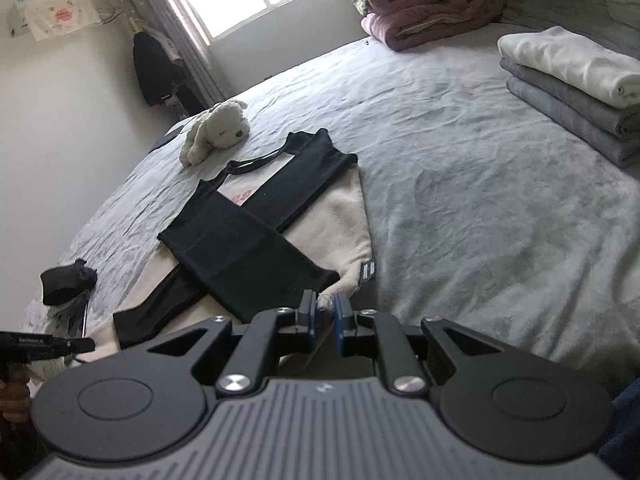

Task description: Fold clothes

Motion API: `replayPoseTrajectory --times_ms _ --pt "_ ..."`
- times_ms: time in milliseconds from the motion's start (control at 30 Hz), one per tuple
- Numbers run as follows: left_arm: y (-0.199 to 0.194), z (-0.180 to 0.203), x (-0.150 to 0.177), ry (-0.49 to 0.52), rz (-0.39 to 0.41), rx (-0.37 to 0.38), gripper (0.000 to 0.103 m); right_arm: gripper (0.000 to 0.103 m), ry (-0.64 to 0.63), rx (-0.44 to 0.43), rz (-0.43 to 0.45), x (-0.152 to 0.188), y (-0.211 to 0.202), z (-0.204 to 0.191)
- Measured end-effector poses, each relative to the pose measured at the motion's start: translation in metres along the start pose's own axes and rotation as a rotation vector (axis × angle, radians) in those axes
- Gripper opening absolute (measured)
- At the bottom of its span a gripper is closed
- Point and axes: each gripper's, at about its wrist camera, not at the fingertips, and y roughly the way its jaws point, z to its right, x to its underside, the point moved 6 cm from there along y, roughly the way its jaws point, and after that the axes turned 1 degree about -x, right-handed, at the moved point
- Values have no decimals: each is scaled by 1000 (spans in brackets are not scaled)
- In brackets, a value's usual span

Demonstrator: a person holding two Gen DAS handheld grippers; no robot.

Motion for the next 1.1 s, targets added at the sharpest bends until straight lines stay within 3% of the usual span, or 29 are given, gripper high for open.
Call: replayPoseTrajectory --times_ms 167,400,667,833,967,1100 --pt "5 -2 -24 -93 -2 17 6 13 48 -20 11 -19 8 3" --pt "32 -6 -54 -143 -17 -31 6 13 42 22 -18 -46 42 11" --pt "48 -8 -50 -117 -54 -54 6 13 62 39 -26 -51 58 25" --pt "60 -3 -84 -127 -42 -35 6 13 69 47 -27 -66 74 28" --pt "84 4 -111 -76 -60 -49 6 11 -70 19 -113 -71 90 11" --pt "92 -8 -100 -100 -110 -41 6 20 -256 -37 -232 -60 96 -7"
